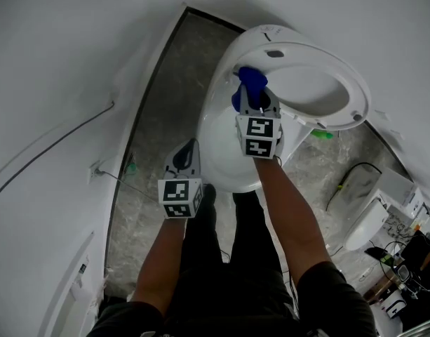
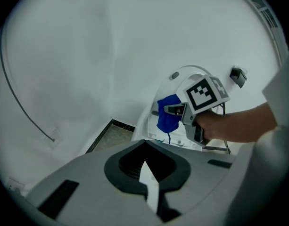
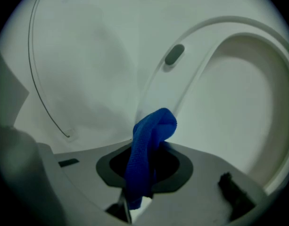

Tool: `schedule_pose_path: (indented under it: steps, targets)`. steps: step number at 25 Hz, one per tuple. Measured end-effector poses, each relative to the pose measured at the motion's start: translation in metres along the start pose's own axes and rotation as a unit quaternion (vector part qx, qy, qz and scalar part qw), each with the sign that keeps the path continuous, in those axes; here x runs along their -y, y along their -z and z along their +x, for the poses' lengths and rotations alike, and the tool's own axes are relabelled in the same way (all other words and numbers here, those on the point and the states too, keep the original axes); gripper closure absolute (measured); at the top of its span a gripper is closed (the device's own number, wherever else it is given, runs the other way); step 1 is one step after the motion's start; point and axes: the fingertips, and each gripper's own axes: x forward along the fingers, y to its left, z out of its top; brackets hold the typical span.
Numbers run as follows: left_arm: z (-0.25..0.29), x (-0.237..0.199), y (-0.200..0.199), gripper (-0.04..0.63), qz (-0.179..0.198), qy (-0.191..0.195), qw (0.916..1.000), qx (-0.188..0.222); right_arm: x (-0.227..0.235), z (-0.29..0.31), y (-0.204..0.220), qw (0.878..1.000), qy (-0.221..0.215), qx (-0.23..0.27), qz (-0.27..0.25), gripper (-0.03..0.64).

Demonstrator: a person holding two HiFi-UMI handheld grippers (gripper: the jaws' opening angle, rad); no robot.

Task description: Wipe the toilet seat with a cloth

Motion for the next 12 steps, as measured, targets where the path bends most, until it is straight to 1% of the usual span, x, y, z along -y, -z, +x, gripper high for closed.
schedule_pose_path:
  steps: [2,6,7,12]
  targets:
    - [0.000,0.003,-0.007,0.595,0.011,0.001,0.9999,0.003,0.009,-0.008,-0.018,1.000,0.007,0.020,0.011,0.538]
    - [-0.007,0.024,-0.022,0.595,0.072,0.011,0.9973,0.012,0.024,-0.029,-0.051,0.998,0.020,0.057,0.024,0.538]
    - [-0.008,0.030,-0.024,0.595,0.079,0.015,0.9967,0.014,0.028,-0.034,-0.057,0.997,0.023,0.062,0.027,0.538]
    - [-0.013,0.050,-0.041,0.595,0.081,0.032,0.9960,0.024,0.046,-0.057,-0.082,0.995,0.037,0.085,0.027,0.538]
